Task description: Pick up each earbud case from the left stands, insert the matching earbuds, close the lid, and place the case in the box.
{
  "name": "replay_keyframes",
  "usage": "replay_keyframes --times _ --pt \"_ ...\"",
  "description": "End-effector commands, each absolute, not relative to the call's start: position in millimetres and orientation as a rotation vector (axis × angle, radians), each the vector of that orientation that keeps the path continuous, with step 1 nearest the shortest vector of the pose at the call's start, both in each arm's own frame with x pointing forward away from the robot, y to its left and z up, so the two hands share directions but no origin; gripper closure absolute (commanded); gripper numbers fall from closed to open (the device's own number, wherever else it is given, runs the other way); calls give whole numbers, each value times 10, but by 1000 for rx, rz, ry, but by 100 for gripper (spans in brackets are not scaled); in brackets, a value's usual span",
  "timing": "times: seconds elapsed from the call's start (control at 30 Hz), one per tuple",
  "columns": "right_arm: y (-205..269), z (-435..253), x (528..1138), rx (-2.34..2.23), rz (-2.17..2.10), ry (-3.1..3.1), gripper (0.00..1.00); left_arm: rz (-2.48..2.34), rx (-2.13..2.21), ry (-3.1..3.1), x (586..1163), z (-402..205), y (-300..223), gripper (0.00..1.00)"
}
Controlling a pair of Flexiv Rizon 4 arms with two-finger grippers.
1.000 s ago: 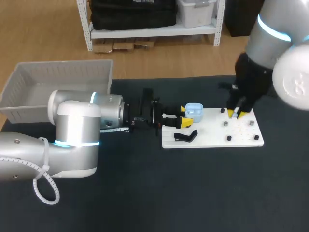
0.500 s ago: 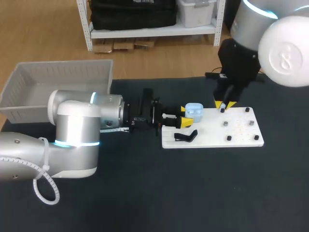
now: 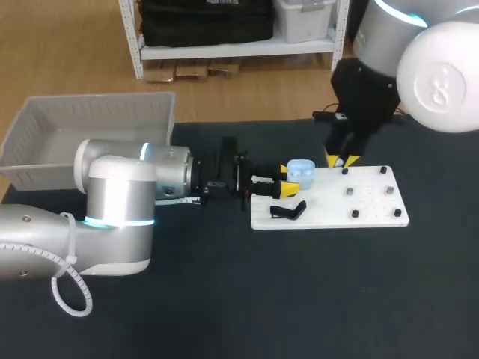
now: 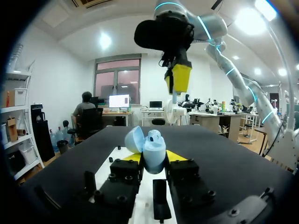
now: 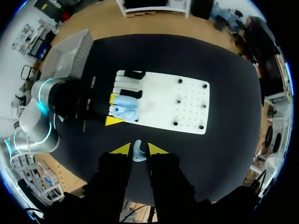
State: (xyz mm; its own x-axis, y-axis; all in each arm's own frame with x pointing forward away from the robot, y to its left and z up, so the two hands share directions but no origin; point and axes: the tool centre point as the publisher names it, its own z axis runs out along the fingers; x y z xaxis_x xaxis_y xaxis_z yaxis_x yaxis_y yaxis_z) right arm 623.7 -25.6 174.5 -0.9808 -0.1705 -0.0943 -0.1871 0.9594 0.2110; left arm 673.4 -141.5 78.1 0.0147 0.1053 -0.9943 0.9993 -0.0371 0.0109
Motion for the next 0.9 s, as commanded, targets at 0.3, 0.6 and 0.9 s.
replay_keyframes --times 0.3,0.6,0.9 --pt "172 1724 6398 -541 322 3086 100 -1177 1321 1258 6744 775 -1417 100" --pt "210 1618 6484 -584 300 3089 100 -1177 1321 1258 6744 775 -1417 100" --pt "175 1532 6500 -581 285 3074 100 -1177 1321 1258 6744 775 -1417 100"
